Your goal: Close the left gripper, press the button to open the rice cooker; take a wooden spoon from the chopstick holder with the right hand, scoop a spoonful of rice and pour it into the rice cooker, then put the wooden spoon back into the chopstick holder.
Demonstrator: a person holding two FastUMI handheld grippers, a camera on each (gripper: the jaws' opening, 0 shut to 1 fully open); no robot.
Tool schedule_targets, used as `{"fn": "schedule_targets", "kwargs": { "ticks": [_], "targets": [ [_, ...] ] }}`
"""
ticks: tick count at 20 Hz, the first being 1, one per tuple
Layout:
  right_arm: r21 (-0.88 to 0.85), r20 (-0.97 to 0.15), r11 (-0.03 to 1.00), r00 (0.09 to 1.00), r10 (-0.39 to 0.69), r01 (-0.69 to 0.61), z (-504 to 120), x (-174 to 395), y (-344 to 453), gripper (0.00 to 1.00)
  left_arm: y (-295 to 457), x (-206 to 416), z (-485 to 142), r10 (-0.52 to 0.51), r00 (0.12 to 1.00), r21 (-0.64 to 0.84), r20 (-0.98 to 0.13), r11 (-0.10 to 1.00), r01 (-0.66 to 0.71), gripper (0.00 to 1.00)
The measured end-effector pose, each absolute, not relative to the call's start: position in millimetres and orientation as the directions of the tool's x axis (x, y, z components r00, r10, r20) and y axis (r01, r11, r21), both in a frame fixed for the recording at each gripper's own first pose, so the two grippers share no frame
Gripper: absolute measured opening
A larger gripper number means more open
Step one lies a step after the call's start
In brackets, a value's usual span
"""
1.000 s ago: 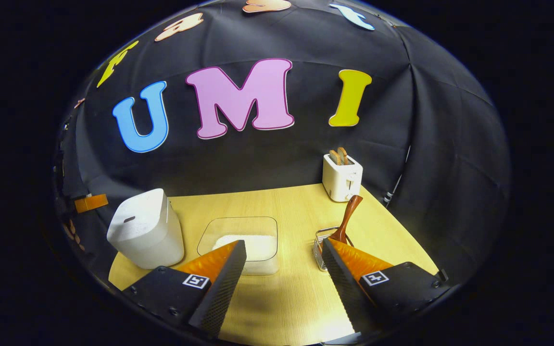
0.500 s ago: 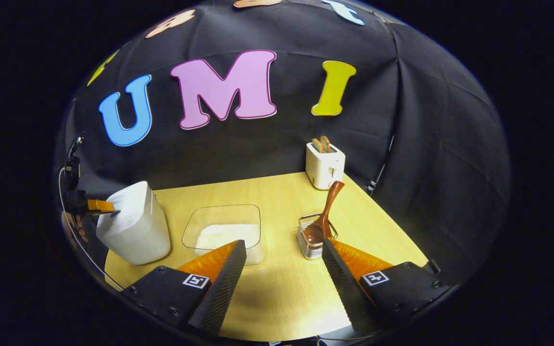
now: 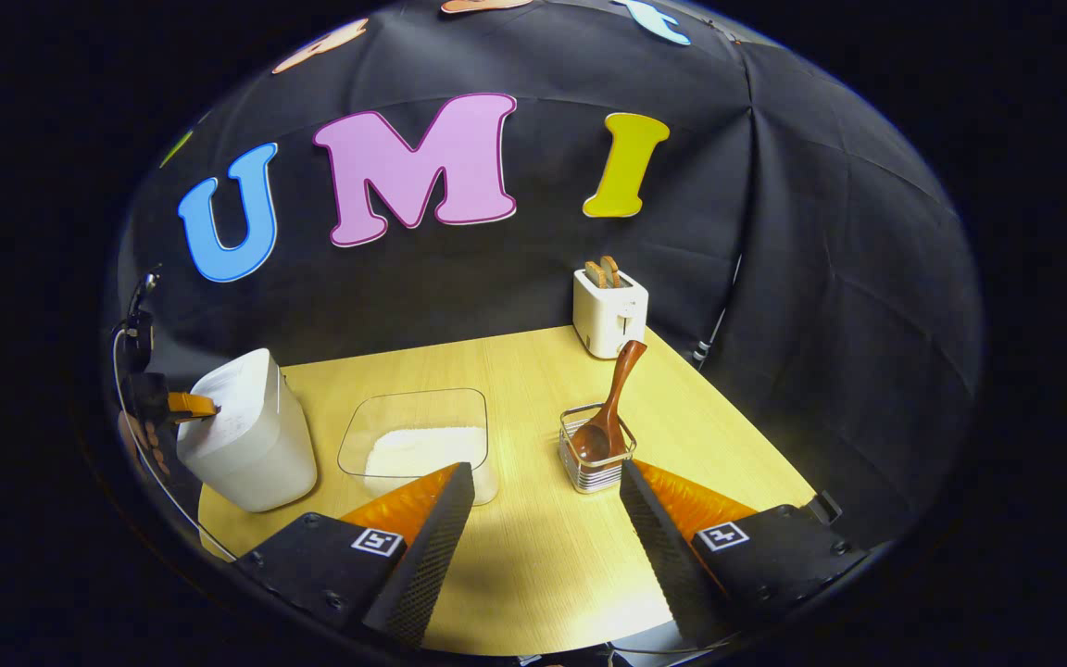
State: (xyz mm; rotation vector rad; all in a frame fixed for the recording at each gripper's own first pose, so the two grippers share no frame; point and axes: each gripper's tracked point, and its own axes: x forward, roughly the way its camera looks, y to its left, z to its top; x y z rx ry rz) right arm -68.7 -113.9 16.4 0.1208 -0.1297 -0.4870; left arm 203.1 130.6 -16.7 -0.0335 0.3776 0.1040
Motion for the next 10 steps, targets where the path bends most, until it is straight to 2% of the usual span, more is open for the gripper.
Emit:
{"fn": "schedule_targets", "kwargs": {
  "ticks": [1, 5, 7, 10],
  "targets": [
    [0.145, 0.093, 0.879, 0.878, -0.469, 0.454, 15.7, -66.1, -111.1, 0.99, 129.0, 205.8, -24.9, 0.094, 0.914, 0.011, -0.394, 0.995, -0.098, 0.06],
    [0.130, 0.097, 0.891, 0.888, -0.449, 0.436, 16.2, -60.2, -95.3, 0.99, 128.7, 207.1, -17.0, 0.082, 0.924, 0.030, -0.375, 0.997, -0.077, 0.06],
    [0.121, 0.104, 0.892, 0.888, -0.448, 0.436, 18.6, -58.4, -89.4, 0.99, 125.8, 204.9, 1.1, 0.068, 0.945, 0.045, -0.320, 0.997, -0.056, 0.06],
    [0.121, 0.105, 0.892, 0.888, -0.448, 0.436, 16.8, -55.0, -79.9, 0.99, 120.2, 189.7, 59.1, 0.041, 0.987, 0.117, -0.156, 0.993, -0.022, 0.06]
  ]
}}
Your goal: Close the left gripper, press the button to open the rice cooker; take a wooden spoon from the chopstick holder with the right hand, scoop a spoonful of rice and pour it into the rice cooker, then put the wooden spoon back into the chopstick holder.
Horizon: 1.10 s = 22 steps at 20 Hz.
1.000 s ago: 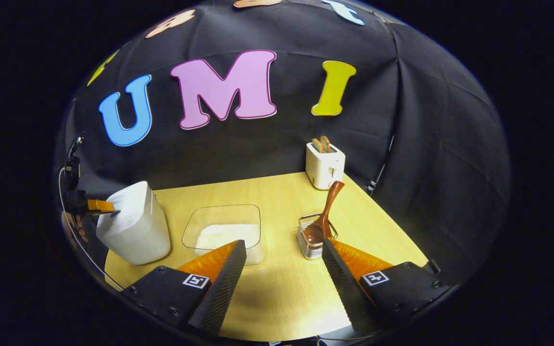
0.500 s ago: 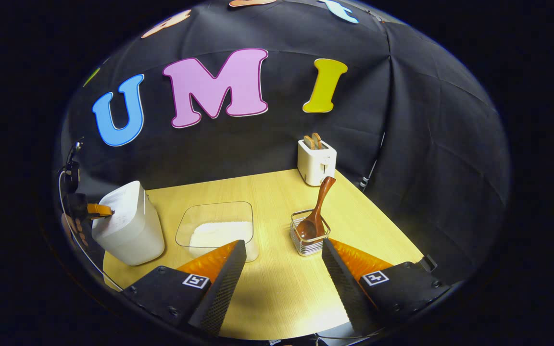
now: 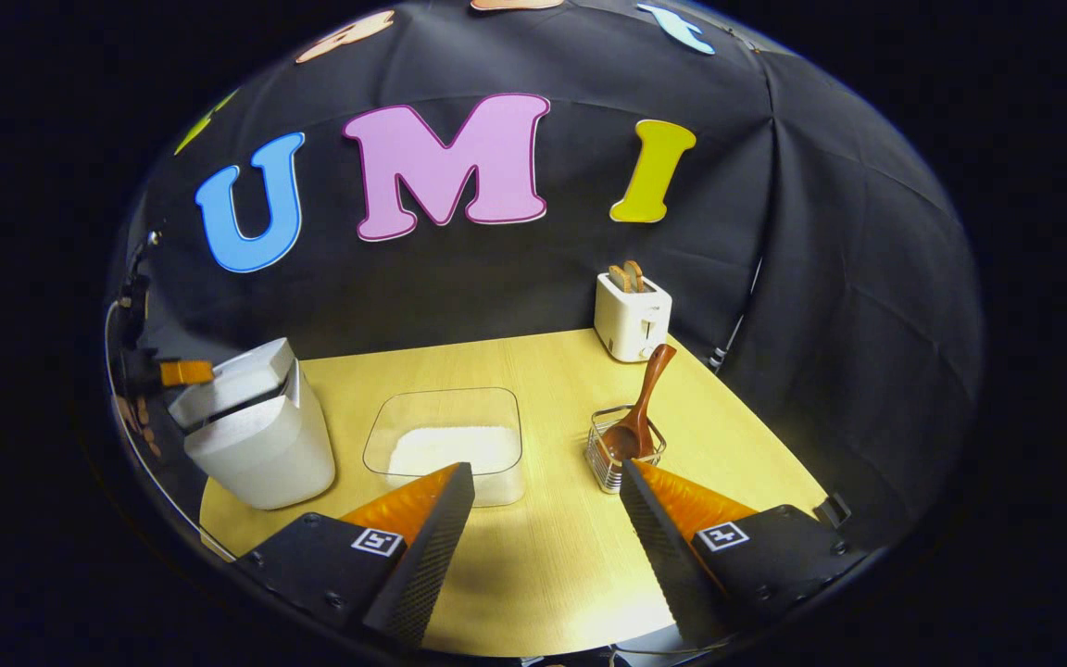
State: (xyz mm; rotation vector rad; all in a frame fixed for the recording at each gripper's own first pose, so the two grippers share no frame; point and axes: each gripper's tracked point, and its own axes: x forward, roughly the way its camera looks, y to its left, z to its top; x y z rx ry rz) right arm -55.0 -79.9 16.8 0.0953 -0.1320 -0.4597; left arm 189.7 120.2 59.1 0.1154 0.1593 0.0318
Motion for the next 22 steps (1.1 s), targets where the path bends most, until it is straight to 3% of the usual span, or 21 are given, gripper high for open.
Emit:
{"fn": "schedule_targets", "kwargs": {
  "ticks": [2, 5, 12, 16, 21, 22],
  "targets": [
    [0.129, 0.098, 0.892, 0.890, -0.445, 0.432, 13.5, -52.4, -72.2, 0.99, 113.4, 177.4, 90.8, 0.002, 0.997, 0.131, -0.081, 0.991, 0.009, 0.06],
    [0.124, 0.101, 0.895, 0.892, -0.440, 0.428, 13.4, -49.5, -56.9, 0.99, 107.1, 157.6, 105.4, -0.060, 0.997, 0.078, -0.053, 0.995, 0.064, 0.05],
    [0.101, 0.110, 0.912, 0.907, -0.407, 0.397, 20.2, -46.3, -47.0, 0.99, 94.2, 110.7, 79.5, -0.150, 0.987, 0.018, -0.053, 0.988, 0.151, 0.05],
    [0.117, 0.132, 0.916, 0.908, -0.398, 0.385, 38.4, -34.6, -70.5, 0.99, 79.5, 95.5, 65.2, -0.143, 0.988, 0.009, -0.063, 0.990, 0.143, 0.19],
    [0.170, 0.138, 0.923, 0.919, -0.369, 0.345, 52.0, -18.7, -111.9, 0.98, 47.2, 82.4, 59.9, -0.147, 0.987, -0.027, -0.062, 0.989, 0.146, 0.98],
    [0.172, 0.144, 0.920, 0.915, -0.378, 0.353, 55.2, -16.4, -126.4, 0.99, 43.2, 83.6, 60.6, -0.134, 0.989, -0.027, -0.061, 0.991, 0.132, 0.97]
  ]
}}
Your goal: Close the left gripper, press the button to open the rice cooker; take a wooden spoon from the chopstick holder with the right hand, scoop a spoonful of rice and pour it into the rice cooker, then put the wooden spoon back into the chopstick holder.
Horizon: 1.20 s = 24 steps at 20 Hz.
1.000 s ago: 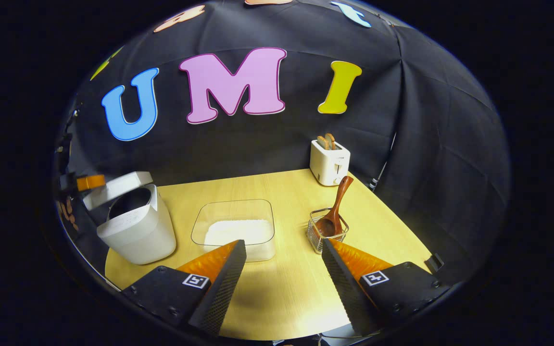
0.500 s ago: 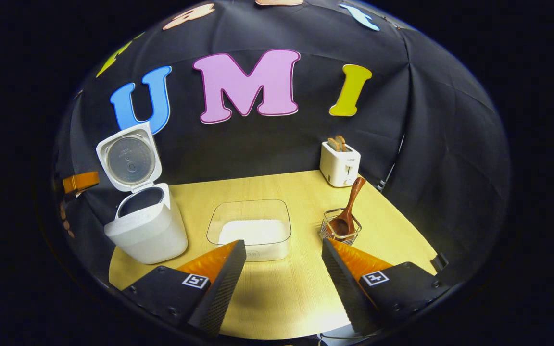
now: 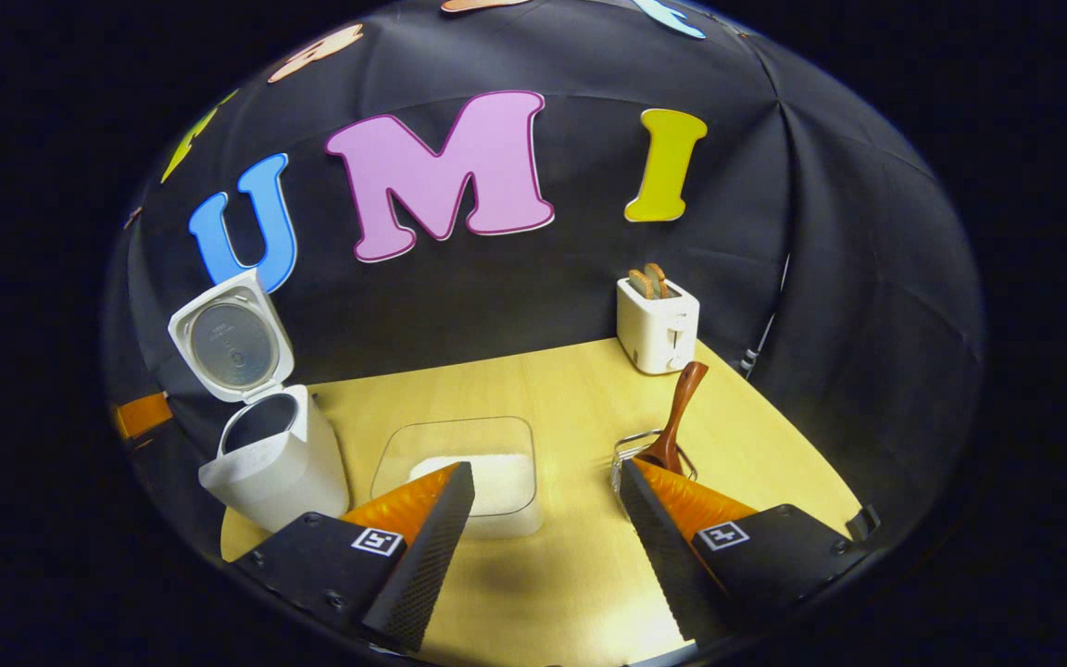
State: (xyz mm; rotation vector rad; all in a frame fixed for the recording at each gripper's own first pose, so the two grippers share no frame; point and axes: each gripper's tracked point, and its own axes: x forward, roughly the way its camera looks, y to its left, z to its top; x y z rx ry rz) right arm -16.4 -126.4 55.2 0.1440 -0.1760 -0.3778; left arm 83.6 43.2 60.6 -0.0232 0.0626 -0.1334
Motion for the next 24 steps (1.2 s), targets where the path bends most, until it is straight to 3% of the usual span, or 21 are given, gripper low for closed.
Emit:
{"fn": "schedule_targets", "kwargs": {
  "ticks": [8, 12, 13, 14, 23, 24],
  "targets": [
    [0.277, 0.073, 0.871, 0.895, -0.440, 0.405, 50.3, 17.0, -252.2, 0.99, 24.1, 60.5, 44.8, 0.002, 0.994, -0.014, -0.113, 1.000, -0.004, 0.96],
    [0.284, 0.002, 0.888, 0.926, -0.377, 0.361, 36.3, 61.1, -279.9, 0.98, 17.2, 44.1, 29.8, 0.065, 0.987, -0.041, -0.145, 0.997, -0.072, 0.96],
    [0.282, -0.026, 0.894, 0.934, -0.356, 0.349, 30.2, 73.7, -284.7, 0.98, 16.7, 41.4, 25.4, 0.080, 0.984, -0.045, -0.157, 0.995, -0.088, 0.92],
    [0.285, -0.065, 0.892, 0.935, -0.348, 0.352, 22.3, 83.9, -291.8, 0.99, 16.3, 37.8, 20.9, 0.095, 0.982, -0.045, -0.166, 0.994, -0.104, 0.96],
    [0.374, -0.180, 0.874, 0.949, -0.260, 0.311, 9.6, 157.8, -320.6, 0.99, 14.3, 15.7, 4.1, 0.176, 0.965, -0.042, -0.196, 0.981, -0.188, 0.96],
    [0.387, -0.193, 0.870, 0.949, -0.248, 0.306, 7.5, 162.1, -320.9, 0.95, 14.4, 16.3, 2.5, 0.179, 0.964, -0.043, -0.196, 0.981, -0.191, 0.96]
  ]
}}
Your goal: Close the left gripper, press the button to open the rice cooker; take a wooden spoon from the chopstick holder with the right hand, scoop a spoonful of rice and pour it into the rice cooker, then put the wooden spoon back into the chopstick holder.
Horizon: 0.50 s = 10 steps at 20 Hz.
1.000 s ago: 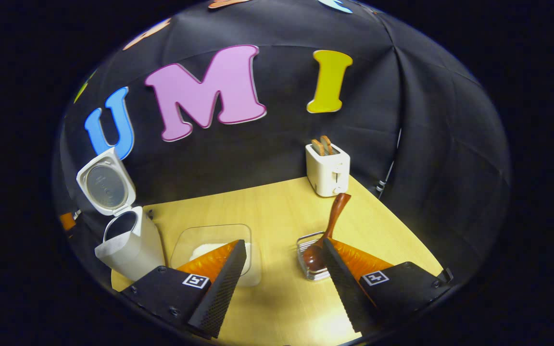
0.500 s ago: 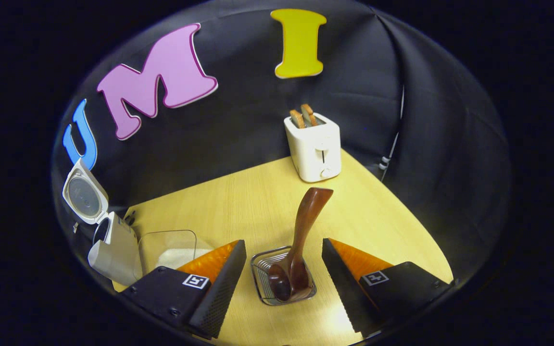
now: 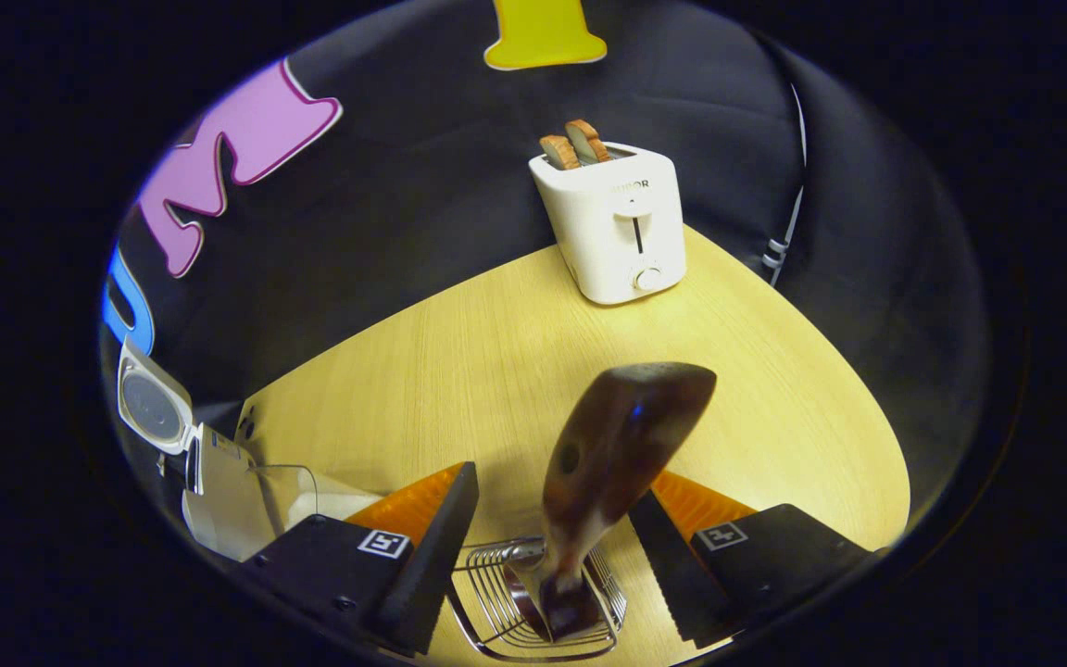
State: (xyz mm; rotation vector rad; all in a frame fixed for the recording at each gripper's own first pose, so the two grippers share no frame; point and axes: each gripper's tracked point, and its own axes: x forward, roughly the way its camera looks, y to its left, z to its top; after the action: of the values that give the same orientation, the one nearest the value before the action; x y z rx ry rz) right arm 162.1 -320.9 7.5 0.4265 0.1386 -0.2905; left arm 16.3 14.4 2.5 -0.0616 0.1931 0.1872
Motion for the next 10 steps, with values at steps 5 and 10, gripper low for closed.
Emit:
{"fn": "schedule_targets", "kwargs": {
  "ticks": [5, 10],
  "targets": [
    [0.389, -0.220, 0.860, 0.940, -0.260, 0.329, 0.5, 167.0, -321.6, 0.19, 10.2, 12.9, 2.2, 0.183, 0.966, -0.058, -0.183, 0.979, -0.196, 0.96],
    [0.394, -0.202, 0.857, 0.941, -0.271, 0.332, 14.8, 148.8, -316.1, 0.22, 7.7, 12.9, -6.9, 0.150, 0.969, -0.111, -0.198, 0.979, -0.174, 0.96]
  ]
}}
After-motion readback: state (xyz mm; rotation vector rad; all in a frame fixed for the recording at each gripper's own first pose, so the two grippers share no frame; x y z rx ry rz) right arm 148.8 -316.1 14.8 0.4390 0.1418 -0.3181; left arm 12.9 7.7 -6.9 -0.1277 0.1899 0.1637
